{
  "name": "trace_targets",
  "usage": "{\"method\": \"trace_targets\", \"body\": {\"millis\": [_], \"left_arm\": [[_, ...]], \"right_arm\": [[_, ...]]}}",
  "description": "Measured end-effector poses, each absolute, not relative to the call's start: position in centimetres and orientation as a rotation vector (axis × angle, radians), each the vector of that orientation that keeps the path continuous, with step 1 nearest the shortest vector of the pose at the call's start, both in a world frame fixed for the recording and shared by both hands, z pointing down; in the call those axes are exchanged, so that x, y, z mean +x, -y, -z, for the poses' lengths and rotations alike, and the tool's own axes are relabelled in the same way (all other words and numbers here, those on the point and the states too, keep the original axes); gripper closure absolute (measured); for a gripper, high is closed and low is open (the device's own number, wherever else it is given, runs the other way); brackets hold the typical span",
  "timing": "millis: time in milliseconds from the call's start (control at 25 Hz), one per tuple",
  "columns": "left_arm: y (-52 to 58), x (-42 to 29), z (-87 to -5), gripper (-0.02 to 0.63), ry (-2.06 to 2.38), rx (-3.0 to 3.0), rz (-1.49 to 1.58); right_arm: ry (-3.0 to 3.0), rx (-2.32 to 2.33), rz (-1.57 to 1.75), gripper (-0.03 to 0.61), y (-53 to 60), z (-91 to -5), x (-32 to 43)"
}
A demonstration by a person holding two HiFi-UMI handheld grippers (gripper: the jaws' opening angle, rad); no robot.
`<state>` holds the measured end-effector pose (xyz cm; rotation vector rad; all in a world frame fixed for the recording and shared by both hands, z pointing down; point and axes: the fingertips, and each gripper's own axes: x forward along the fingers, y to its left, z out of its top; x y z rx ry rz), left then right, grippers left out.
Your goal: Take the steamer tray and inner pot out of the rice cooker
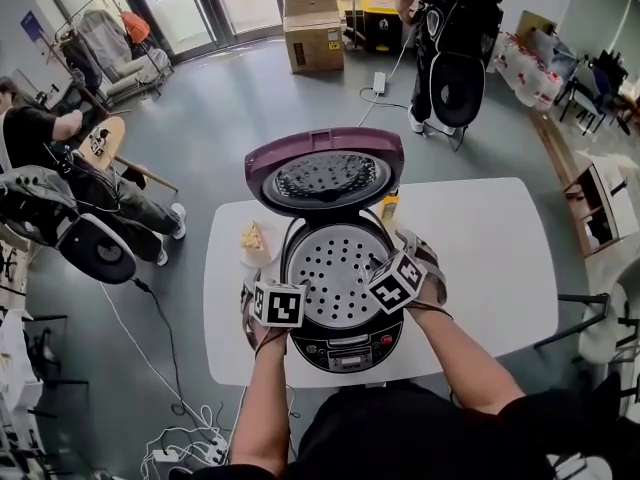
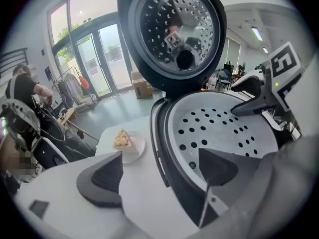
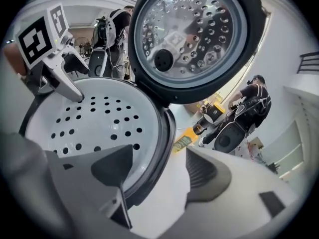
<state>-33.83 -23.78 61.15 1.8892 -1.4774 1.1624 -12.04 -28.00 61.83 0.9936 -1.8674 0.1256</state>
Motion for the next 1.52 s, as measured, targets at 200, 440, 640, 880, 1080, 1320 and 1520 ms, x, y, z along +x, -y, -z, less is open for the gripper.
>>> {"method": "trace_targets", "body": {"millis": [200, 440, 640, 880, 1080, 1320, 1520], "left_arm": [[23.8, -33.7, -60.9, 0.157, 1.475, 1.898, -1.141], [23.8, -33.3, -61.4, 0.210, 1.473, 1.909, -1.153], [23.8, -33.2, -60.5, 0.278, 1.513, 1.947, -1.200], [23.6, -32.3, -60.5, 0.399, 1.516, 1.999, -1.219], [23.6, -31.9, -60.2, 0.454, 1.524, 2.014, -1.257], [23.5, -32.2, -59.9, 0.482, 1.512, 2.022, -1.277], [23.6, -31.8, -58.7, 0.506, 1.545, 2.061, -1.304]], "right_arm": [[1.878, 0.988, -0.139, 0.298, 27.8, -61.9, -12.2], [1.884, 1.001, -0.094, 0.374, 27.9, -62.5, -12.5], [1.877, 1.013, -0.033, 0.412, 27.6, -61.6, -12.8], [1.889, 1.010, -0.002, 0.460, 27.1, -61.7, -12.9], [1.900, 1.017, 0.021, 0.460, 27.1, -61.1, -13.0], [1.926, 1.023, 0.047, 0.468, 27.0, -60.0, -13.6], [1.946, 1.053, 0.079, 0.473, 27.3, -58.6, -13.7]]}}
